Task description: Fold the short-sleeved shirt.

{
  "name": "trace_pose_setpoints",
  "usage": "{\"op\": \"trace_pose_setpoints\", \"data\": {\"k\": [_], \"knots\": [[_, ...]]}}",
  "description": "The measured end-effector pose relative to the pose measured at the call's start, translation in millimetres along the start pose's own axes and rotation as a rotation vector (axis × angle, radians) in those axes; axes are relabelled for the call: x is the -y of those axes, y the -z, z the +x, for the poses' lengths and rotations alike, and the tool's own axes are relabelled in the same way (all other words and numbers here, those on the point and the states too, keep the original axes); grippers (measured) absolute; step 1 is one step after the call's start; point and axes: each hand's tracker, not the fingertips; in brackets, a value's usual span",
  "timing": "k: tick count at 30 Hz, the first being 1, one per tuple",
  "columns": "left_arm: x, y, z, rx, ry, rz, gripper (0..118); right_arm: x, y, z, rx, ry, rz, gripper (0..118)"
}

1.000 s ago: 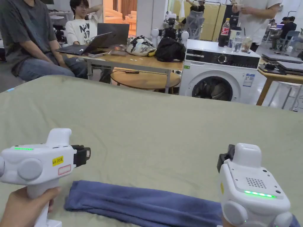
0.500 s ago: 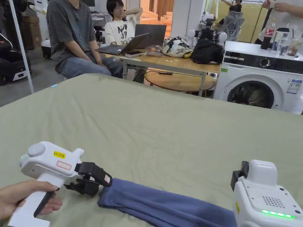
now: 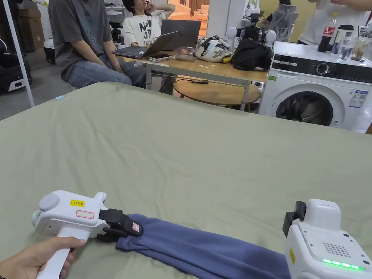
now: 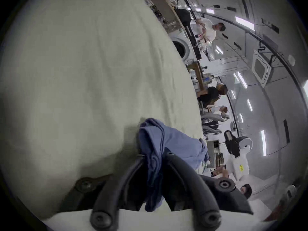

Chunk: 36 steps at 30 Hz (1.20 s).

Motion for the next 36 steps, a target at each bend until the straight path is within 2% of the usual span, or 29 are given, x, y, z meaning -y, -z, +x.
{"op": "trace_pose_setpoints", "data": {"k": [8, 14, 20, 23, 31, 36], "knots": [[-3, -35, 26, 0.085, -0.009, 0.084, 5, -2, 0, 9, 0.001, -0.007, 0.003, 0], [-10, -83, 37, 0.044, 0.018, 0.162, 5, -4, 2, 11, -0.01, -0.002, 0.002, 0], [-11, -113, 47, -0.129, 0.016, 0.19, 5, -6, 7, 5, -0.039, -0.005, 0.001, 0], [-4, -104, 64, -0.113, 0.015, 0.179, 5, -7, 7, 3, -0.05, -0.001, 0.001, 0], [9, -44, 128, 0.151, 0.036, 0.036, 5, -9, 1, 10, -0.058, -0.008, 0.004, 0], [20, 21, 164, 0.124, 0.052, -0.035, 5, -7, -3, 21, -0.04, -0.007, -0.002, 0]]}}
